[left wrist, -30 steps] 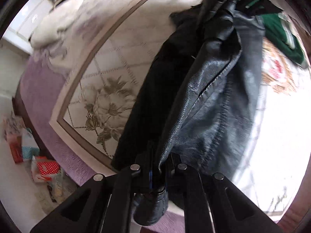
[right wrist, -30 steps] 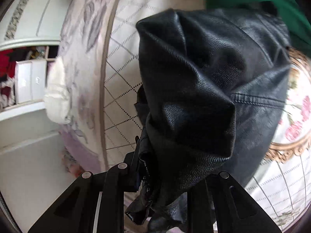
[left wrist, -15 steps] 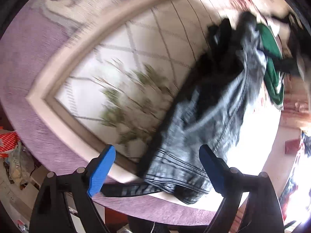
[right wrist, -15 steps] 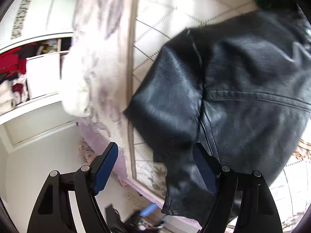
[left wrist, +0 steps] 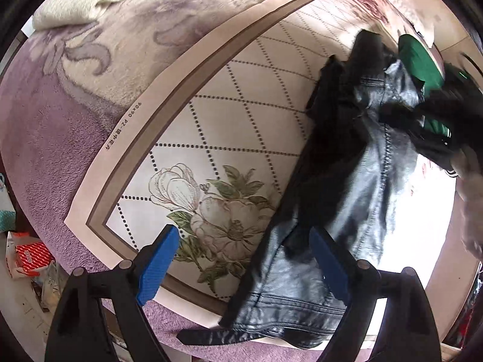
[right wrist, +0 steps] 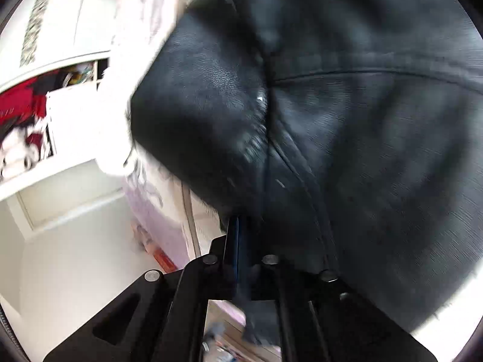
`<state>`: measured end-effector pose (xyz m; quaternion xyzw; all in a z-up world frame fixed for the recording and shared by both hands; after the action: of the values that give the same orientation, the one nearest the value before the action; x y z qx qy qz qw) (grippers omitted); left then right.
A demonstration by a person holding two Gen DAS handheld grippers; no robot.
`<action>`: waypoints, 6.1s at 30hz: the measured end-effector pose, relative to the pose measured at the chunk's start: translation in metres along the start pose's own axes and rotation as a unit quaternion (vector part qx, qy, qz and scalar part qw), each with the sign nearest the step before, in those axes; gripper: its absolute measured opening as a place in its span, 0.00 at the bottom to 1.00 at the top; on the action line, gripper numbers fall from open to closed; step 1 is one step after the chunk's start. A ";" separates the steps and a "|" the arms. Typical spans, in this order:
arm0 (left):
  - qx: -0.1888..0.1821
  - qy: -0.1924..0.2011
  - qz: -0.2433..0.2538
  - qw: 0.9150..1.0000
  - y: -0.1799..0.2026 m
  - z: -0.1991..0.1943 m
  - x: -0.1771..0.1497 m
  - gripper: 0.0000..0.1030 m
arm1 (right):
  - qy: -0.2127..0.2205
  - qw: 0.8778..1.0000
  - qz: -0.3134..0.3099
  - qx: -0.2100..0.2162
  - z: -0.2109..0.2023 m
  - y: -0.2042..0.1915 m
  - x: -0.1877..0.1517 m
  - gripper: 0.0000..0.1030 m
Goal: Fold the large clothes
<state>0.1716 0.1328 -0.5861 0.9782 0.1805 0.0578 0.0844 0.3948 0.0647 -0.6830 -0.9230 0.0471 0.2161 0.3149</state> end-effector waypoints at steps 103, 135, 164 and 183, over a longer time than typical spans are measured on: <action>-0.088 0.065 -0.088 0.990 0.002 0.016 0.046 1.00 | 0.273 0.834 -0.465 -0.119 -0.245 0.047 -0.138 0.18; -0.038 -0.013 -0.158 0.987 0.012 0.069 -0.146 1.00 | -0.083 0.913 -0.383 -0.111 -0.164 0.087 -0.168 1.00; 0.075 0.169 -0.090 0.979 0.010 -0.095 0.025 1.00 | 0.006 0.986 -0.100 -0.132 -0.216 0.236 -0.139 0.81; 0.047 -0.034 -0.083 0.995 0.061 0.082 -0.063 1.00 | 0.080 0.949 -0.221 -0.208 -0.204 0.121 -0.103 0.00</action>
<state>0.1455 0.0417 -0.6604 0.9641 0.2608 0.0089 0.0492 0.3499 -0.1597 -0.5618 -0.9695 -0.1791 0.0718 0.1510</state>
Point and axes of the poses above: each gripper's, at about its wrist camera, not at the fingertips, and z roughly the way its jaws point, y to its right, x to its top, the point moved 9 cm from there along z, roughly the way its jaws point, and after that the axes turned 13 degrees about z, right-handed, at the moved point
